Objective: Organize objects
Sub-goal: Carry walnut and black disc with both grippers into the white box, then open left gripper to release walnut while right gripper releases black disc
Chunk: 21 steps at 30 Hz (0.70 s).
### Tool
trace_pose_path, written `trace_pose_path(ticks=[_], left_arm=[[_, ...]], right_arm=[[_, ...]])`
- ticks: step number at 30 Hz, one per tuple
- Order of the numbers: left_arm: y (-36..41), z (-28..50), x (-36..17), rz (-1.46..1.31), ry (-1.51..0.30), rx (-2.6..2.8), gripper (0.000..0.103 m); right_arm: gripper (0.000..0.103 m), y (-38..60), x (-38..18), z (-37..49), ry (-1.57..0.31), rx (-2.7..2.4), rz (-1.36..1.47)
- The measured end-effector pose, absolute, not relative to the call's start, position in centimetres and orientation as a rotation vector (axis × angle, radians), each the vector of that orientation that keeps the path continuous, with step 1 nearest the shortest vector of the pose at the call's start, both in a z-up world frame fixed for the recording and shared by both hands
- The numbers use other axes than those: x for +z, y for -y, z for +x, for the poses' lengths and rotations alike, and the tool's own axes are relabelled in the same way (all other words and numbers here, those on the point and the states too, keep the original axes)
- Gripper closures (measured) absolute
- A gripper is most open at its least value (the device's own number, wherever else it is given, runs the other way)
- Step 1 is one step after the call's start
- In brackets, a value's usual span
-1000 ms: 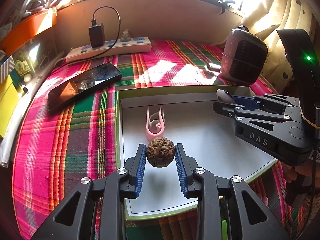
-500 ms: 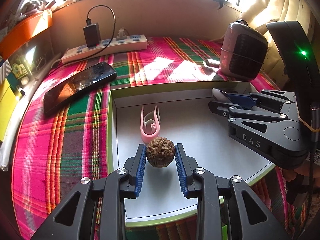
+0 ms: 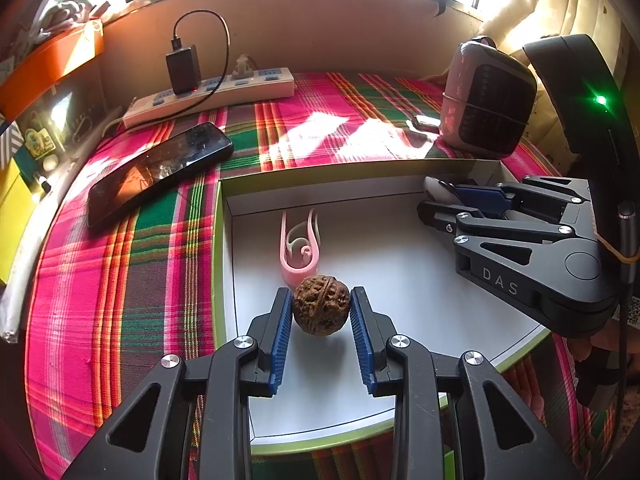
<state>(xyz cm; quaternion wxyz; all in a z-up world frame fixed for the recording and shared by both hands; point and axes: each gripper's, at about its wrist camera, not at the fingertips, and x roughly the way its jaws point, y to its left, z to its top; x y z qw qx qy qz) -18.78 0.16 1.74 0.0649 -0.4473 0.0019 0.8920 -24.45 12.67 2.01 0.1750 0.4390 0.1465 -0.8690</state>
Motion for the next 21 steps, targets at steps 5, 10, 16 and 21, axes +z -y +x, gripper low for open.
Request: trace_pose_path(ticks=[5, 10, 16, 21], left_arm=[[-0.18, -18.69, 1.7, -1.361, -0.016, 2.697, 0.075], [-0.29, -18.68, 1.67, -1.368, -0.029, 2.701, 0.075], [-0.3, -18.66, 1.64, -1.371, -0.029, 2.699, 0.075], [-0.29, -18.62, 1.67, -1.373, -0.032, 2.699, 0.074]], right_arm=[[0.072, -12.6, 1.93, -24.33, -0.425, -2.456, 1.249], [0.065, -12.71, 1.94, -24.19, -0.414, -2.457, 1.249], [0.059, -12.7, 1.96, -23.99, -0.412, -2.454, 1.247], [0.057, -12.75, 2.11, -23.7, -0.408, -2.459, 1.242]])
